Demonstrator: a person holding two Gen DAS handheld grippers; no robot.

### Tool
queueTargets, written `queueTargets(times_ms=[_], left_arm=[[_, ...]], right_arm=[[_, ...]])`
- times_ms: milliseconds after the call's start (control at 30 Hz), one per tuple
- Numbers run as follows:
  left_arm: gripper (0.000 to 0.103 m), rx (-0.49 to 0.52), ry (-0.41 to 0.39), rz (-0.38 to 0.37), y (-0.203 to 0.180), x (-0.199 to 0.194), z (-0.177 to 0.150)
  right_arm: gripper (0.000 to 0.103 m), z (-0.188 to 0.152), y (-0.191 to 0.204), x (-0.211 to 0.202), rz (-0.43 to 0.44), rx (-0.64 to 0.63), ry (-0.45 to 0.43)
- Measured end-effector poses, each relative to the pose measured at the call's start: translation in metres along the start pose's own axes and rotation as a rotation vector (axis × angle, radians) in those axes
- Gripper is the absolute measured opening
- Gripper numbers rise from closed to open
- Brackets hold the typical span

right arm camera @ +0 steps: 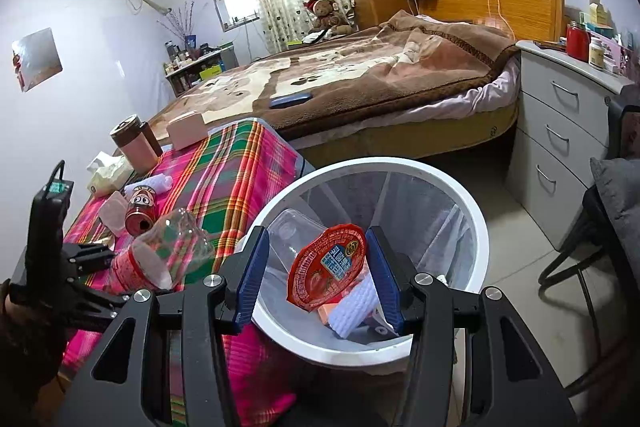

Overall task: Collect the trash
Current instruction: 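Open the right tool to drop the jelly cup while the left tool drops the bottle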

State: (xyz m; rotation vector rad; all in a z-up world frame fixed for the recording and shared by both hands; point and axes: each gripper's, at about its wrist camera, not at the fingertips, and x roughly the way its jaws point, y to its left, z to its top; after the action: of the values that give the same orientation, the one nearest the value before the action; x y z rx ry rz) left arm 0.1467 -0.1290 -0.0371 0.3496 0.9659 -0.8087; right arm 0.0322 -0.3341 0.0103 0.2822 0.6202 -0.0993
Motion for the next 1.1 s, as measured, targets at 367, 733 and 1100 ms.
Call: queueTargets(times_ms=[367, 733, 1100], left_arm=[[0.068, 0.003, -0.058, -0.054, -0.028, 0.002, 0.044], [0.068, -0.019, 0.006, -0.120, -0.064, 0.055, 0.084], [0.077, -0.056, 0.001, -0.163, -0.068, 0.069, 0.095]], right_arm=[[0.051, 0.011, -0.012, -0.002, -0.046, -0.017, 0.001], [0.051, 0.010, -0.046, 0.025, -0.124, -0.009, 0.097], [0.064, 0.014, -0.058, 0.037, -0.100, 0.007, 0.122]])
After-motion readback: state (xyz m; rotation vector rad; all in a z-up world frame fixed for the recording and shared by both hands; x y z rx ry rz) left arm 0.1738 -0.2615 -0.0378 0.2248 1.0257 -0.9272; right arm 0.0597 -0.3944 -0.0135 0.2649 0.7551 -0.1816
